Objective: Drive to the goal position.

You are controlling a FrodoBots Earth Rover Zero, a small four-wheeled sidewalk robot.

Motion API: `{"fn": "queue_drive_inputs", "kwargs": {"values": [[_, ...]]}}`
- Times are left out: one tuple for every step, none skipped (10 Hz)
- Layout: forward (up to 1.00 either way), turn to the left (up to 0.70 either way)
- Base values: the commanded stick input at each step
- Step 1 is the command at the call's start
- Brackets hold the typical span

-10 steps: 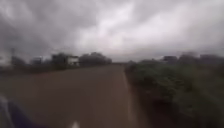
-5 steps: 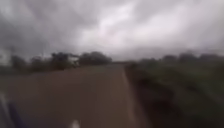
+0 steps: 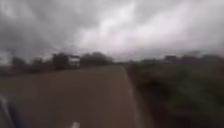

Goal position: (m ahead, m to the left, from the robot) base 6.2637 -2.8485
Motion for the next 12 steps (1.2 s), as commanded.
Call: {"fn": "queue_drive_inputs", "kwargs": {"values": [[0.85, 0.0], [0.85, 0.0], [0.85, 0.0], [0.85, -0.04], [0.85, -0.13], [0.85, -0.22], [0.85, -0.31], [0.85, -0.34], [0.85, -0.34], [0.85, -0.34], [0.85, -0.34], [0.85, -0.34]]}}
